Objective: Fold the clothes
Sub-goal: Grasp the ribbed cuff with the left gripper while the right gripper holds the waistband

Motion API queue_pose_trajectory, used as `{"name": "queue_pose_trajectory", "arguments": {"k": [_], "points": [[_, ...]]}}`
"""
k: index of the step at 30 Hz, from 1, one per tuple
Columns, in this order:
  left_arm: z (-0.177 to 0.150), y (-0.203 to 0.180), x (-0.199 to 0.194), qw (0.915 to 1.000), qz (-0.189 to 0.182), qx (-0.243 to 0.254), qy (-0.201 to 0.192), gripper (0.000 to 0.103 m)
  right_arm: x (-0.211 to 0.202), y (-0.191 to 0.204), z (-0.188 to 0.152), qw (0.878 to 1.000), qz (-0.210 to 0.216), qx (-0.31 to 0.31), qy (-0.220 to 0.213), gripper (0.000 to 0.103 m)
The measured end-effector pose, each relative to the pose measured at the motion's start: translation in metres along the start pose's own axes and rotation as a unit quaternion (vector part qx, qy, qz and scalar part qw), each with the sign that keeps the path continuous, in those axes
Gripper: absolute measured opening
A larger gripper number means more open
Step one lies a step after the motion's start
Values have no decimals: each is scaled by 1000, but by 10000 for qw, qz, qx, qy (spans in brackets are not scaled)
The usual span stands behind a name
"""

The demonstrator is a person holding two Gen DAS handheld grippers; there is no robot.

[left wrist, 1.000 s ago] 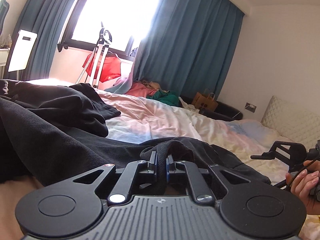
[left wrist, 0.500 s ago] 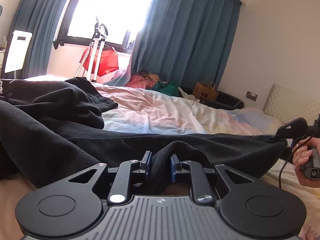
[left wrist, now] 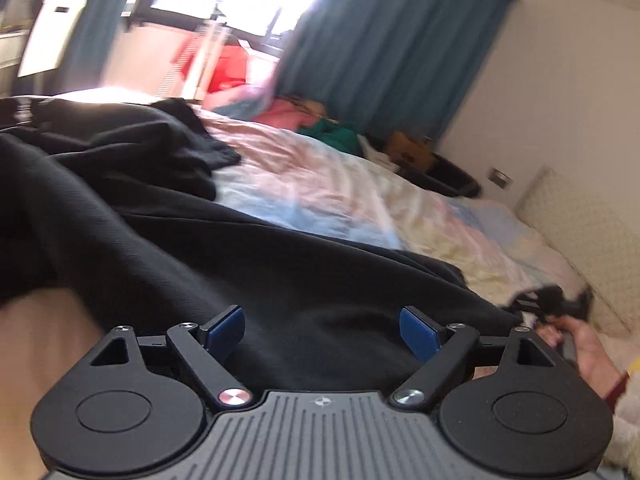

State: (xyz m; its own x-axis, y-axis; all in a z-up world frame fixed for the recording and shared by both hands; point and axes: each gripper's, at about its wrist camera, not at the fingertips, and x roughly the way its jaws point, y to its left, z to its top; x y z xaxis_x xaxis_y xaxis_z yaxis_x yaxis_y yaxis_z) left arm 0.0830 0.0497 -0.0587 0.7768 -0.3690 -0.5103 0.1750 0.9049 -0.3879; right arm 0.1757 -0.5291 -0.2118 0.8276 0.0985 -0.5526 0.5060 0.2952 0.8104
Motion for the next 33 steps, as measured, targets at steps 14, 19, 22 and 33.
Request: {"name": "queue_pose_trajectory", "arguments": {"k": [14, 19, 22, 33], "points": [[-4, 239, -75, 8237, 1155, -5537, -389, 86, -9, -19, 4, 9979, 160, 575, 246, 13], [9, 251, -68, 8143, 1771, -5441, -970, 62, -8, -16, 3, 9988, 149, 451, 147, 13], [7, 256, -69, 8003, 1894, -5560, -1204, 35, -5, -15, 1, 9991, 65, 423, 30, 13], [81, 232, -181, 8272, 2004, -4683, -2373, 9, -20, -8, 8, 9982, 337, 184, -455, 5]]}}
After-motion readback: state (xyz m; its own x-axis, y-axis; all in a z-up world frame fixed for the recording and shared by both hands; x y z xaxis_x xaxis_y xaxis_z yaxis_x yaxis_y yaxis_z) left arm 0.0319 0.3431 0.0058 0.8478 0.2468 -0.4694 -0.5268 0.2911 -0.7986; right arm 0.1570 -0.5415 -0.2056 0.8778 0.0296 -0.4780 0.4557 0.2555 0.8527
